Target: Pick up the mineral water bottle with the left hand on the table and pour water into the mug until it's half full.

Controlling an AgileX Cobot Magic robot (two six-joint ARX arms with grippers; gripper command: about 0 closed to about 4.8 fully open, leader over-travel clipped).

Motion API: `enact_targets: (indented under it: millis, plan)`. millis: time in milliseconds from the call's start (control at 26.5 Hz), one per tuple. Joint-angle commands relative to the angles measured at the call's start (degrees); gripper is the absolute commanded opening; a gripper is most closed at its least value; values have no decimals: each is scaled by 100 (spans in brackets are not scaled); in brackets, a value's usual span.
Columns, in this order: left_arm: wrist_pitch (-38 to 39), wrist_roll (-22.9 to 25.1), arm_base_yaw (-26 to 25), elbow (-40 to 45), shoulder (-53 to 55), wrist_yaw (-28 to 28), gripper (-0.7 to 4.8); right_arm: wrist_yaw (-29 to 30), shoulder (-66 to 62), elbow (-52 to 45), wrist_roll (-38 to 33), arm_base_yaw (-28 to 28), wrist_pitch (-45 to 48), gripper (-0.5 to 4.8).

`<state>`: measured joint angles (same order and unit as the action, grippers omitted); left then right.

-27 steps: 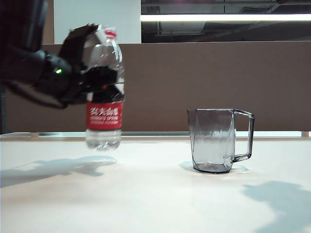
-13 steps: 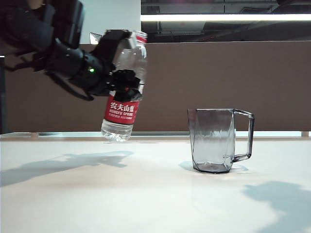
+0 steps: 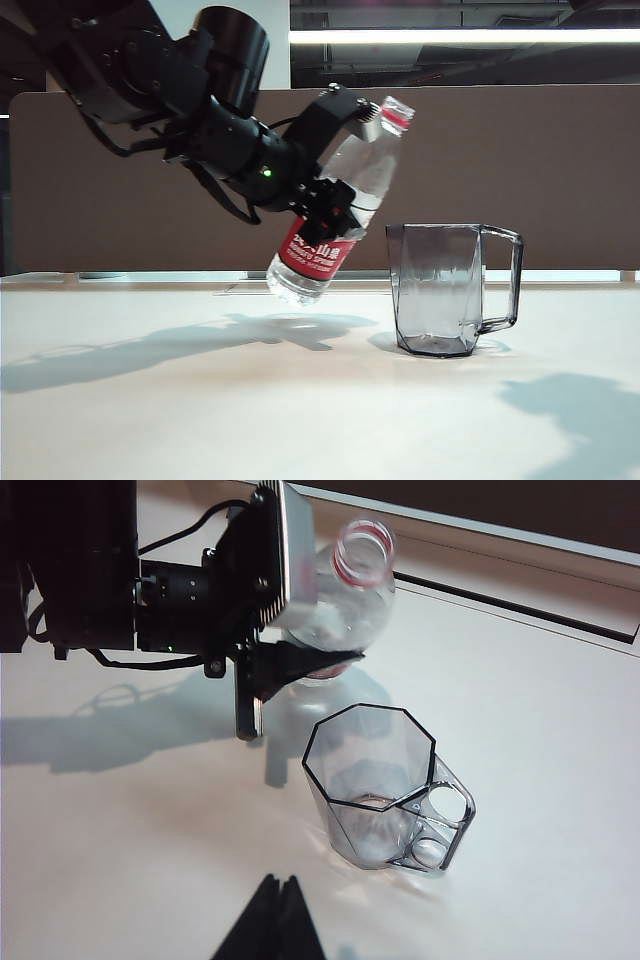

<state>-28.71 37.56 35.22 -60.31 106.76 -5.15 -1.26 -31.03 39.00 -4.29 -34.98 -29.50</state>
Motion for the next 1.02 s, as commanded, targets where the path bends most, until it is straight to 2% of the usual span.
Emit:
enact_targets:
  millis: [38, 415, 604, 755, 1019]
  plan:
    - [-352, 640, 13, -109, 11, -22, 218, 15, 15, 44, 4, 2, 85, -2]
    - [-380, 1978, 13, -109, 55, -22, 218, 17, 17, 44, 4, 2, 85, -1]
    - [-621, 2208, 13, -109, 179, -22, 218, 39, 17, 44, 4, 2, 85, -2]
    - [-748, 3058, 9, -109, 212, -22, 218, 37, 17, 44, 4, 2, 87, -1]
    - [-1121, 3571, -24, -111, 247, -22, 218, 37, 17, 46, 4, 2, 85, -2]
